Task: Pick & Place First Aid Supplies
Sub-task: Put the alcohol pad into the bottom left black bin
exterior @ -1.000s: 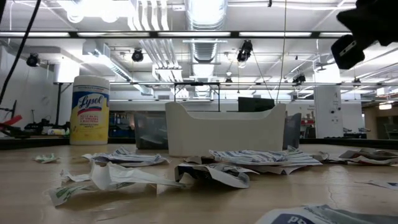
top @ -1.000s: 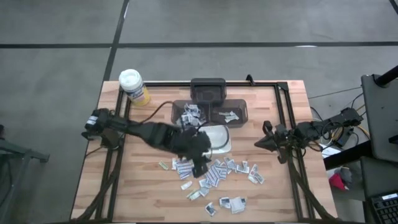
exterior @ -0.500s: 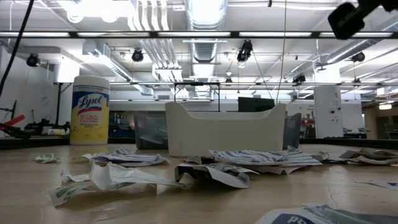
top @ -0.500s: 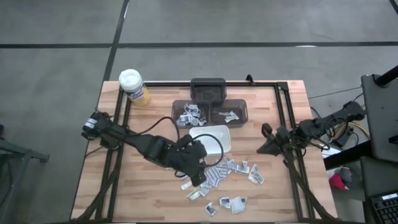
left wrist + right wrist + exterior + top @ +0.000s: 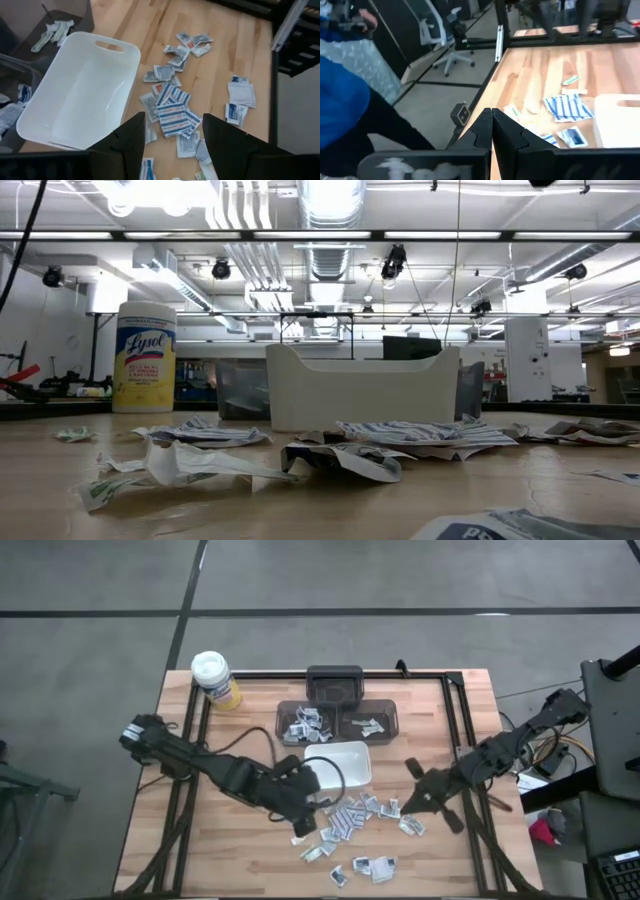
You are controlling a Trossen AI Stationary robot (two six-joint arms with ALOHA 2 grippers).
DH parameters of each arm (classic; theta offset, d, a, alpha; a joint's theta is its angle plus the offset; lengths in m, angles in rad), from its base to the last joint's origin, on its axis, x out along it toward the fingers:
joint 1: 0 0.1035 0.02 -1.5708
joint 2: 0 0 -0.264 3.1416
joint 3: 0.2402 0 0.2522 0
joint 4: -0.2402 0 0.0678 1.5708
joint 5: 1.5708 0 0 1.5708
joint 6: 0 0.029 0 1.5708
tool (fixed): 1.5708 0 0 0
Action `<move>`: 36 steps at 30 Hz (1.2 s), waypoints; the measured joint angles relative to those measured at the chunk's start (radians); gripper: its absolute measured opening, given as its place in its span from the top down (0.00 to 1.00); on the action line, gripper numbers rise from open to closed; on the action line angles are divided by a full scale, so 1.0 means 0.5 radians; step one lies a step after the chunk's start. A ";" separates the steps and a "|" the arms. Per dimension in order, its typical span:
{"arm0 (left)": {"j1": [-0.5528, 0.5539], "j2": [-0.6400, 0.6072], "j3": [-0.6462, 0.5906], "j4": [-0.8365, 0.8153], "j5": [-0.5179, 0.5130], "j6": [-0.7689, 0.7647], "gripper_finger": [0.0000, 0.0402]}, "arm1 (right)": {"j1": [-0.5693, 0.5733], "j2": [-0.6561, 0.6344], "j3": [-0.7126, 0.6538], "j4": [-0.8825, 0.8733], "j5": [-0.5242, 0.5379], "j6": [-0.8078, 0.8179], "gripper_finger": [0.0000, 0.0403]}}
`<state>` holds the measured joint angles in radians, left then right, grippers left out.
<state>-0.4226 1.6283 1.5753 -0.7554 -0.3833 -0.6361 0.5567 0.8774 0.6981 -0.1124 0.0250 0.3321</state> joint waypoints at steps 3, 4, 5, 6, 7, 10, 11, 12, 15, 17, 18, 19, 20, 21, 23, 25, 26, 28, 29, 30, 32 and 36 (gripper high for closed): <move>-0.004 -0.189 -0.218 0.137 0.006 0.037 0.53 | 0.040 0.176 0.127 -0.021 0.000 0.011 0.98; -0.007 -0.254 -0.307 0.204 0.009 0.046 0.53 | 0.053 0.236 0.163 -0.026 0.000 0.012 0.98; -0.008 -0.324 -0.396 0.261 0.016 0.054 0.53 | 0.063 0.299 0.202 -0.028 0.001 0.016 0.98; -0.009 -0.392 -0.490 0.324 0.032 0.066 0.53 | 0.072 0.359 0.242 -0.027 0.001 0.027 0.98; -0.010 -0.460 -0.583 0.396 0.058 0.077 0.53 | 0.077 0.426 0.284 -0.031 0.000 0.044 0.98; -0.017 -0.654 -0.854 0.593 0.114 0.120 0.53 | 0.083 0.627 0.427 -0.096 0.001 0.123 0.98; -0.020 -0.711 -0.937 0.656 0.124 0.134 0.53 | 0.086 0.693 0.480 -0.139 0.001 0.140 0.98; -0.021 -0.773 -1.014 0.706 0.134 0.154 0.53 | 0.089 0.762 0.535 -0.186 0.000 0.149 0.98; -0.029 -0.931 -1.220 0.805 0.144 0.182 0.53 | 0.100 0.974 0.724 -0.339 0.001 0.161 0.98; -0.039 -1.029 -1.332 0.828 0.143 0.187 0.53 | 0.113 1.106 0.863 -0.448 -0.002 0.195 0.98; -0.043 -1.075 -1.375 0.834 0.143 0.188 0.53 | 0.120 1.171 0.935 -0.515 -0.004 0.224 0.98; -0.050 -1.121 -1.421 0.847 0.142 0.188 0.53 | 0.124 1.238 1.011 -0.592 -0.008 0.250 0.98; -0.057 -1.167 -1.464 0.855 0.139 0.189 0.53 | 0.132 1.299 1.083 -0.663 -0.012 0.273 0.98; -0.065 -1.210 -1.506 0.872 0.138 0.203 0.53 | 0.141 1.359 1.157 -0.745 -0.018 0.290 0.98; -0.083 -1.290 -1.583 0.924 0.137 0.238 0.53 | 0.158 1.477 1.295 -0.907 -0.021 0.332 0.98; -0.099 -1.368 -1.652 0.942 0.136 0.281 0.53 | 0.169 1.585 1.418 -1.036 -0.021 0.387 0.98; -0.105 -1.408 -1.686 0.955 0.136 0.296 0.53 | 0.175 1.633 1.467 -1.097 -0.020 0.423 0.98; -0.115 -1.481 -1.751 0.965 0.129 0.313 0.53 | 0.176 1.726 1.553 -1.160 -0.021 0.489 0.98; -0.118 -1.518 -1.781 0.966 0.127 0.320 0.53 | 0.176 1.768 1.585 -1.179 -0.022 0.513 0.98; -0.121 -1.553 -1.813 0.972 0.127 0.330 0.53 | 0.175 1.806 1.611 -1.183 -0.036 0.535 0.98; -0.132 -1.625 -1.876 0.991 0.125 0.350 0.53 | 0.174 1.870 1.651 -1.177 -0.059 0.571 0.98; -0.154 -1.757 -1.994 0.996 0.127 0.387 0.53 | 0.174 1.973 1.684 -1.179 -0.066 0.690 0.98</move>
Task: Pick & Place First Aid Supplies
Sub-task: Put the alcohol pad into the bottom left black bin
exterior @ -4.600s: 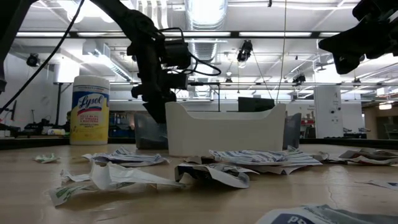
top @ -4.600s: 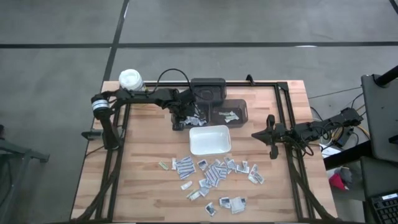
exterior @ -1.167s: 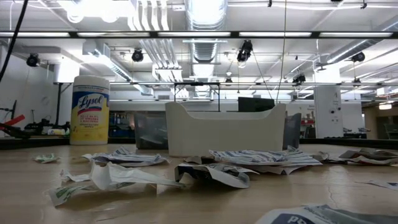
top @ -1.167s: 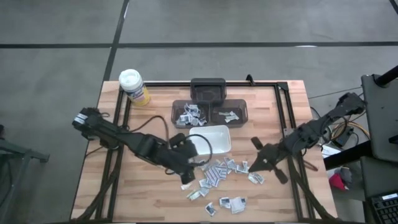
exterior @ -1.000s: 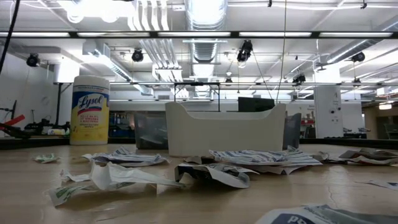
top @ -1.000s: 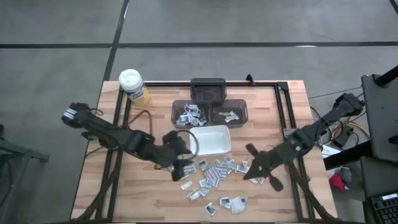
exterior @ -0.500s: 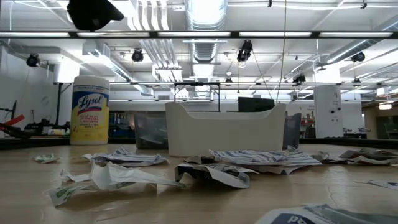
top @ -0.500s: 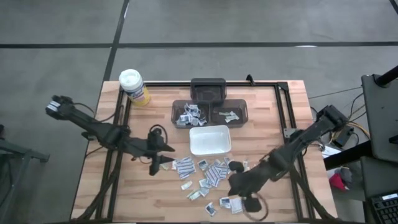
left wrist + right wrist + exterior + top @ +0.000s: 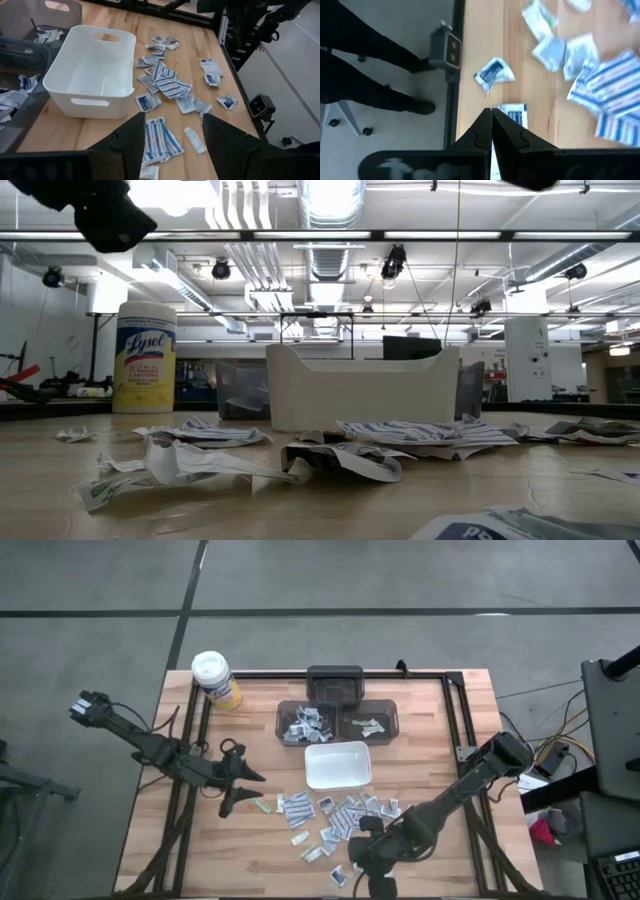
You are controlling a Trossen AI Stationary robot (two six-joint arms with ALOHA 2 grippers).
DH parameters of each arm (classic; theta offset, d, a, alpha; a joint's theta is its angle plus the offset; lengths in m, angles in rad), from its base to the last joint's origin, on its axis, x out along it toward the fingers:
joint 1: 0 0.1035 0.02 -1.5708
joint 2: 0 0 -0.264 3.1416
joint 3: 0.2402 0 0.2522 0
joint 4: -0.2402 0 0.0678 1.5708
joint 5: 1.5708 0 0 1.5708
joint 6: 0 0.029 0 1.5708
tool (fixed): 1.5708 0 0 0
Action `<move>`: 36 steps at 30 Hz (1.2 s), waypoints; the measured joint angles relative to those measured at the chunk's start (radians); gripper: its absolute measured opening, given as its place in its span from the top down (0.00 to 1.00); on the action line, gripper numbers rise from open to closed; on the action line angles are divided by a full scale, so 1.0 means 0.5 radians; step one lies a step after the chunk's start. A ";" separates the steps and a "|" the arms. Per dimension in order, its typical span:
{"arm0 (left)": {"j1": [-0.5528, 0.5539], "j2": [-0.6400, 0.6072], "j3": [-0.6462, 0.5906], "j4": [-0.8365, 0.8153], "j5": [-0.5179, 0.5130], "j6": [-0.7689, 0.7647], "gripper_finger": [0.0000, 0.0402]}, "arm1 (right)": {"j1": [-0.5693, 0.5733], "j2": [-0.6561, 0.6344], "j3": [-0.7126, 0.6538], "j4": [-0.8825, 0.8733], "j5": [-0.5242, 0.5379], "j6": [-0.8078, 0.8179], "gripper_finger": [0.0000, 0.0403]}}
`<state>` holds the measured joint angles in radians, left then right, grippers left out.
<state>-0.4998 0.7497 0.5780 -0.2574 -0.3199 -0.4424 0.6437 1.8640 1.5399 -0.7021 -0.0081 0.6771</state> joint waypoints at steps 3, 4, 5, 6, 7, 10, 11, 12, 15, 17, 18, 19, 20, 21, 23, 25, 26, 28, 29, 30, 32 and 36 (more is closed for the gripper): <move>-0.013 -0.094 -0.085 0.012 0.014 0.032 0.53 | 0.001 0.051 0.002 0.003 -0.006 0.077 0.98; -0.017 -0.127 -0.109 0.014 0.016 0.046 0.53 | 0.001 0.063 0.003 0.002 -0.008 0.103 0.98; -0.019 -0.157 -0.134 0.018 0.022 0.055 0.53 | 0.000 0.074 0.003 0.002 -0.008 0.129 0.98; -0.019 -0.188 -0.161 0.021 0.024 0.058 0.53 | -0.001 0.089 0.003 0.003 -0.010 0.160 0.98; -0.019 -0.220 -0.185 0.022 0.025 0.061 0.53 | -0.001 0.106 0.004 0.003 -0.009 0.188 0.98; -0.024 -0.318 -0.247 0.017 0.028 0.087 0.53 | -0.011 0.154 0.010 -0.002 -0.063 0.264 0.98; -0.024 -0.355 -0.265 0.014 0.031 0.099 0.53 | -0.014 0.168 0.010 -0.001 -0.100 0.283 0.98; -0.024 -0.389 -0.284 0.012 0.031 0.104 0.53 | -0.019 0.183 0.010 0.000 -0.137 0.308 0.98; -0.025 -0.482 -0.320 -0.019 0.031 0.110 0.53 | -0.037 0.223 0.010 -0.001 -0.242 0.359 0.98; -0.025 -0.535 -0.334 -0.065 0.032 0.105 0.53 | -0.053 0.247 0.009 -0.004 -0.299 0.380 0.97; -0.025 -0.558 -0.341 -0.073 0.032 0.104 0.53 | -0.060 0.259 0.009 -0.004 -0.305 0.381 0.96; -0.025 -0.577 -0.345 -0.082 0.031 0.103 0.53 | -0.070 0.267 0.009 -0.003 -0.316 0.381 0.95; -0.025 -0.597 -0.347 -0.092 0.032 0.104 0.53 | -0.078 0.272 0.010 -0.004 -0.322 0.380 0.93; -0.025 -0.611 -0.347 -0.110 0.032 0.103 0.53 | -0.086 0.278 0.010 -0.002 -0.323 0.380 0.91; -0.025 -0.633 -0.348 -0.142 0.032 0.102 0.53 | -0.105 0.292 0.010 -0.009 -0.324 0.380 0.86; -0.025 -0.646 -0.348 -0.176 0.031 0.100 0.53 | -0.119 0.296 0.008 -0.035 -0.323 0.379 0.81; -0.025 -0.650 -0.348 -0.186 0.031 0.099 0.53 | -0.127 0.297 0.008 -0.053 -0.323 0.380 0.79; -0.025 -0.652 -0.348 -0.217 0.031 0.094 0.53 | -0.137 0.297 0.007 -0.087 -0.322 0.385 0.75; -0.025 -0.652 -0.348 -0.227 0.032 0.085 0.53 | -0.140 0.297 0.005 -0.118 -0.323 0.395 0.73; -0.025 -0.652 -0.348 -0.236 0.031 0.081 0.53 | -0.141 0.297 0.002 -0.147 -0.321 0.405 0.72; -0.025 -0.652 -0.348 -0.249 0.032 0.077 0.53 | -0.142 0.297 -0.003 -0.162 -0.320 0.413 0.70; -0.025 -0.652 -0.348 -0.239 0.031 0.082 0.53 | -0.141 0.297 -0.013 -0.161 -0.320 0.434 0.69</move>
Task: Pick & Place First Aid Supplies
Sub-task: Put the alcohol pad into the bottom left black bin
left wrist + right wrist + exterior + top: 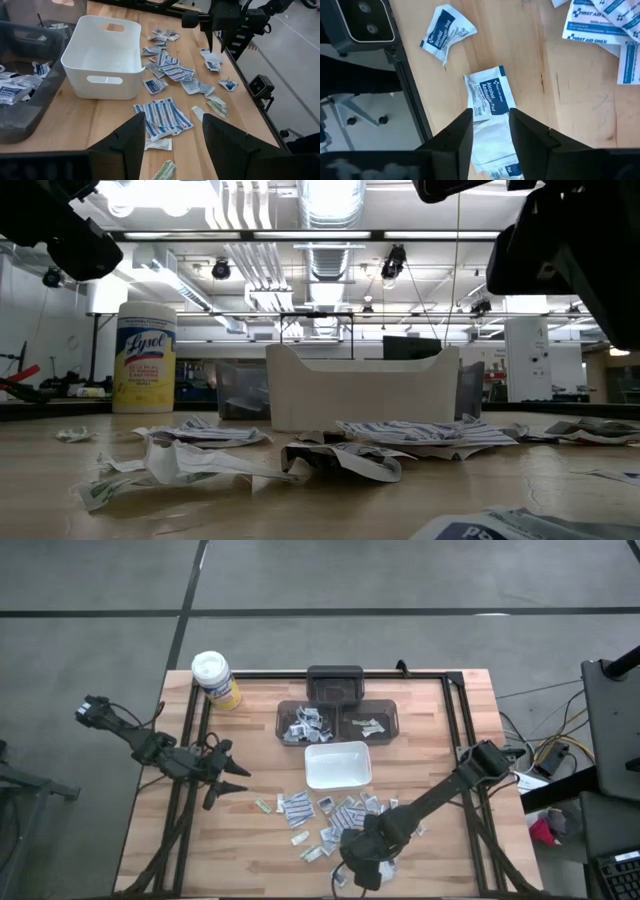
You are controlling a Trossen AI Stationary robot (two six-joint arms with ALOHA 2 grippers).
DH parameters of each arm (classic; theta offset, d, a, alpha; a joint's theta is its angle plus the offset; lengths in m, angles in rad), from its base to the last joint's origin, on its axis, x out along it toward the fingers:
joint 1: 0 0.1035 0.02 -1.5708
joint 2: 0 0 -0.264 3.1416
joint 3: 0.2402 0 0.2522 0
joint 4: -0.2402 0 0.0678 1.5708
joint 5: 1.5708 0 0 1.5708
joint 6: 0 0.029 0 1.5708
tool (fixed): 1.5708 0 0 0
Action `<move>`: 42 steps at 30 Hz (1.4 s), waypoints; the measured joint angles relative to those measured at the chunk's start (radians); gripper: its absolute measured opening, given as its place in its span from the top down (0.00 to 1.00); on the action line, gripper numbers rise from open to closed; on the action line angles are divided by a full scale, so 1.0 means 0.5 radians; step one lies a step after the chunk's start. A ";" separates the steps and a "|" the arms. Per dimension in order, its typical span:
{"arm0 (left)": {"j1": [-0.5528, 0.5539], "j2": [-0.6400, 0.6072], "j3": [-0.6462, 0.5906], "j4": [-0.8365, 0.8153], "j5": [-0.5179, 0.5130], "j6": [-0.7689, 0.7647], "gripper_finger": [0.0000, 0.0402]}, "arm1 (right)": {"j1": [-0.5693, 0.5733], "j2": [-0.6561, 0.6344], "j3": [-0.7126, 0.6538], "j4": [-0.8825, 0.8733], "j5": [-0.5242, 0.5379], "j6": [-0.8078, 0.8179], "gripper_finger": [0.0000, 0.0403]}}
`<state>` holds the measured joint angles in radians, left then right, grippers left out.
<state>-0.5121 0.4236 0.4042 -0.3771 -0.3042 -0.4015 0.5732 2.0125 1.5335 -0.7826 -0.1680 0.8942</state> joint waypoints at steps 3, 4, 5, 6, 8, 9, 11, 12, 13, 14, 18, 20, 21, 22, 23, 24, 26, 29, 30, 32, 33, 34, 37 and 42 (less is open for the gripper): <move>0.000 0.000 0.000 0.000 0.000 0.001 0.53 | 0.000 0.000 -0.001 0.002 0.005 0.004 0.70; 0.000 0.000 0.000 0.000 0.000 0.001 0.53 | 0.000 0.000 -0.004 0.003 0.005 0.008 0.70; 0.000 0.000 0.000 0.000 0.000 0.001 0.53 | 0.000 0.000 -0.008 0.003 0.005 0.016 0.70; 0.000 0.000 0.000 0.000 0.000 0.001 0.53 | 0.000 0.000 -0.014 0.003 0.005 0.031 0.71; 0.000 0.001 0.000 0.000 0.000 0.001 0.53 | 0.000 0.000 -0.029 0.007 0.005 0.057 0.70; 0.000 0.001 0.000 0.000 0.000 0.001 0.53 | 0.000 0.000 -0.037 0.007 0.005 0.063 0.70; 0.000 0.001 0.000 0.000 0.000 0.001 0.53 | 0.000 0.000 -0.052 0.011 0.005 0.067 0.68; 0.000 0.001 0.000 0.000 0.000 0.001 0.53 | 0.000 0.000 -0.061 0.025 0.005 0.068 0.68; 0.000 0.001 0.000 0.001 0.000 0.001 0.53 | 0.000 0.000 -0.069 0.038 0.005 0.076 0.67; 0.000 0.001 0.000 0.001 0.000 -0.001 0.53 | 0.000 0.000 -0.079 0.052 0.005 0.091 0.66; -0.001 0.001 0.000 0.001 0.000 -0.001 0.53 | 0.000 0.000 -0.134 0.170 0.005 0.150 0.63; 0.000 0.001 0.000 0.001 0.000 -0.002 0.53 | 0.000 0.000 -0.151 0.187 0.005 0.177 0.61; 0.000 0.001 0.000 0.001 0.000 -0.002 0.53 | 0.000 0.000 -0.160 0.183 0.005 0.187 0.60; 0.000 0.001 0.000 0.001 0.000 -0.001 0.53 | 0.000 0.000 -0.166 0.181 0.006 0.193 0.59; 0.000 0.001 0.000 0.001 0.000 0.000 0.53 | 0.000 0.000 -0.169 0.182 0.015 0.198 0.59; -0.001 0.001 0.000 0.001 0.000 0.000 0.53 | 0.000 0.000 -0.170 0.182 0.021 0.203 0.58; 0.000 0.001 0.000 0.001 0.000 0.001 0.53 | 0.000 0.000 -0.170 0.185 0.021 0.203 0.58; 0.000 0.001 0.000 0.001 0.000 0.001 0.53 | 0.000 0.007 -0.173 0.181 0.021 0.240 0.59; 0.000 0.002 0.000 0.001 0.000 0.001 0.53 | 0.000 0.016 -0.173 0.181 0.021 0.258 0.59; 0.000 0.001 0.000 0.001 0.000 0.001 0.53 | 0.001 0.053 -0.173 0.188 0.012 0.291 0.59; 0.000 0.002 0.000 0.001 0.000 0.002 0.53 | 0.004 0.078 -0.173 0.186 -0.001 0.310 0.59; 0.000 0.002 0.000 0.000 0.000 0.002 0.53 | 0.005 0.107 -0.173 0.186 -0.018 0.338 0.59; -0.001 0.002 0.000 0.000 0.000 0.002 0.53 | 0.003 0.167 -0.161 0.184 -0.029 0.423 0.59; -0.001 0.002 0.000 0.000 0.000 0.002 0.53 | 0.002 0.221 -0.154 0.171 -0.033 0.520 0.63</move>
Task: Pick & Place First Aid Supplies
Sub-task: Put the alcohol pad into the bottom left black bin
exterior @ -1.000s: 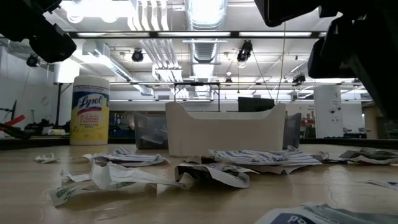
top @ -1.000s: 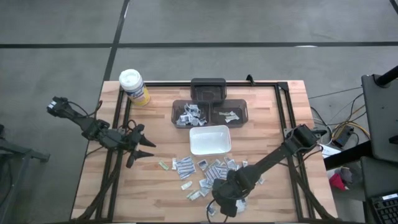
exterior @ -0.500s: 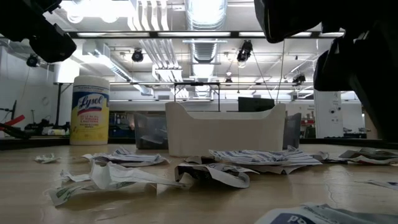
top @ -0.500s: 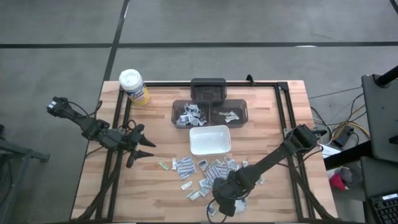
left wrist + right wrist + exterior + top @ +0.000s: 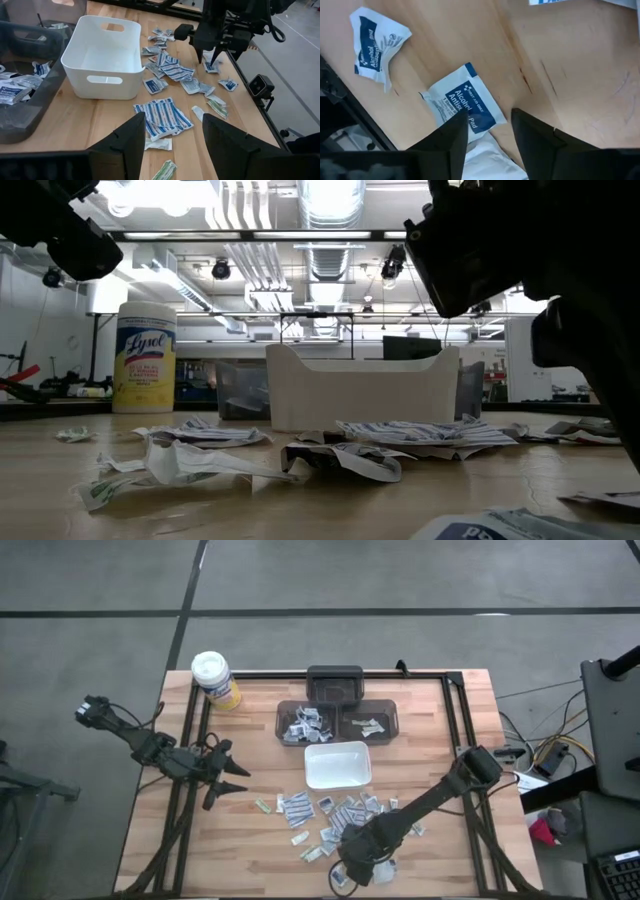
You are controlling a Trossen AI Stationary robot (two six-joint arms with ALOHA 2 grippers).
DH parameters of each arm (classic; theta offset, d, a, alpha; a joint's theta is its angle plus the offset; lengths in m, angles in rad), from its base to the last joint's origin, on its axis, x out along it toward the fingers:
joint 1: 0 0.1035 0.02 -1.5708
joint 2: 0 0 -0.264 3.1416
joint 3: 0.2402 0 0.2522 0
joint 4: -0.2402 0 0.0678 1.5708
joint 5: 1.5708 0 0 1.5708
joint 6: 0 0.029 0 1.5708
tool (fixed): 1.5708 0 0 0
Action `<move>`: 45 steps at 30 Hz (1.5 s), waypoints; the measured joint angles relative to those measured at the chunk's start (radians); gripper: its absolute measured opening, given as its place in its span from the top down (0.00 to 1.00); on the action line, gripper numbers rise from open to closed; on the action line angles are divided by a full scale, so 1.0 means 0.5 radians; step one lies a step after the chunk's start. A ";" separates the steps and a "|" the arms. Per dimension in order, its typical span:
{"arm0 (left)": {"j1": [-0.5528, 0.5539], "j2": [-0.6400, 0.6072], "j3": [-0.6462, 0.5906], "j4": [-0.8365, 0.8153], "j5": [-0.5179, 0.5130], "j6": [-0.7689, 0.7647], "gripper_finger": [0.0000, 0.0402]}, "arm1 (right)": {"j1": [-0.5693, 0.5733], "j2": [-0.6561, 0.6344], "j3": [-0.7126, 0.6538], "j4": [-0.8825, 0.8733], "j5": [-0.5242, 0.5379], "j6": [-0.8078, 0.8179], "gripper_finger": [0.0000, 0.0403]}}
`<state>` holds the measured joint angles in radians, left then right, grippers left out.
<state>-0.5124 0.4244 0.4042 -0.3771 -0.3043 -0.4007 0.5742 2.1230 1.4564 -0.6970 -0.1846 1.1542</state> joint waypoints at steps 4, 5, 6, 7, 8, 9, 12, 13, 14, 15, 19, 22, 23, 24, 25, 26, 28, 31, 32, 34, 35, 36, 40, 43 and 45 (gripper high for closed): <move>0.000 0.000 0.000 0.000 0.000 -0.002 0.53 | 0.000 -0.004 -0.003 -0.009 0.011 0.036 0.67; 0.000 0.000 0.000 0.000 0.000 -0.002 0.53 | 0.000 -0.007 -0.003 -0.012 0.020 0.042 0.69; 0.000 0.000 0.000 0.000 0.000 -0.002 0.53 | 0.000 -0.010 -0.004 -0.014 0.034 0.046 0.70; 0.000 0.000 0.000 0.000 0.000 -0.002 0.53 | 0.002 -0.011 -0.004 -0.016 0.045 0.049 0.72; 0.000 0.000 0.000 0.000 0.000 -0.002 0.53 | 0.003 -0.011 -0.005 -0.020 0.052 0.049 0.74; 0.000 0.000 0.000 0.000 0.000 -0.002 0.53 | 0.003 -0.010 -0.005 -0.022 0.053 0.049 0.75; 0.000 0.000 0.000 0.000 0.000 -0.003 0.53 | 0.002 -0.010 -0.007 -0.031 0.053 0.048 0.81; 0.000 0.000 0.000 0.000 0.000 -0.003 0.53 | 0.002 -0.010 -0.008 -0.035 0.055 0.047 0.83; 0.000 0.000 0.000 0.000 0.000 -0.004 0.53 | 0.002 -0.010 -0.008 -0.039 0.055 0.047 0.85; 0.000 0.000 0.000 0.000 0.000 -0.004 0.53 | 0.002 -0.010 -0.008 -0.045 0.056 0.049 0.86; 0.001 0.000 0.000 0.000 0.000 -0.007 0.53 | 0.002 -0.010 -0.008 -0.064 0.060 0.049 0.92; 0.000 0.000 0.000 0.001 0.000 -0.007 0.53 | 0.002 -0.010 -0.008 -0.067 0.061 0.049 0.95; 0.000 0.000 0.000 0.001 0.000 -0.007 0.53 | 0.002 -0.010 -0.009 -0.067 0.061 0.049 0.96; 0.000 0.000 0.000 0.001 0.000 -0.007 0.53 | 0.002 -0.010 -0.009 -0.067 0.061 0.049 0.96; 0.000 0.000 0.000 0.002 0.000 -0.007 0.53 | 0.001 -0.010 -0.009 -0.069 0.062 0.049 0.97; 0.000 0.000 0.000 0.002 0.000 -0.007 0.53 | 0.001 -0.010 -0.009 -0.072 0.066 0.049 0.97; 0.000 0.000 0.000 0.002 0.000 -0.007 0.53 | 0.002 -0.010 -0.007 -0.093 0.096 0.075 0.98; 0.000 0.000 0.000 0.002 0.000 -0.007 0.53 | 0.005 -0.011 -0.002 -0.152 0.154 0.161 0.98; 0.000 0.000 0.000 0.002 0.000 -0.007 0.53 | 0.005 -0.011 -0.001 -0.164 0.175 0.177 0.98; 0.000 0.000 0.000 0.002 0.000 -0.007 0.53 | 0.005 -0.011 -0.001 -0.180 0.224 0.203 0.98; 0.000 0.000 0.000 0.002 0.000 -0.007 0.53 | 0.005 -0.011 -0.002 -0.190 0.248 0.215 0.98; 0.000 0.000 0.000 0.003 0.000 -0.007 0.53 | 0.005 -0.011 -0.002 -0.202 0.271 0.228 0.98; 0.000 0.000 0.000 0.004 0.000 -0.007 0.53 | -0.005 -0.033 -0.006 -0.243 0.283 0.266 0.98; 0.000 0.000 0.000 0.004 0.000 -0.008 0.53 | -0.007 -0.073 -0.015 -0.333 0.335 0.311 0.98; 0.000 0.000 0.000 0.004 0.000 -0.011 0.53 | -0.010 -0.106 -0.026 -0.462 0.406 0.346 0.98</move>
<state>-0.5125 0.4244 0.4042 -0.3751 -0.3042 -0.4063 0.5690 2.0698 1.4435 -0.9282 0.0183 1.3271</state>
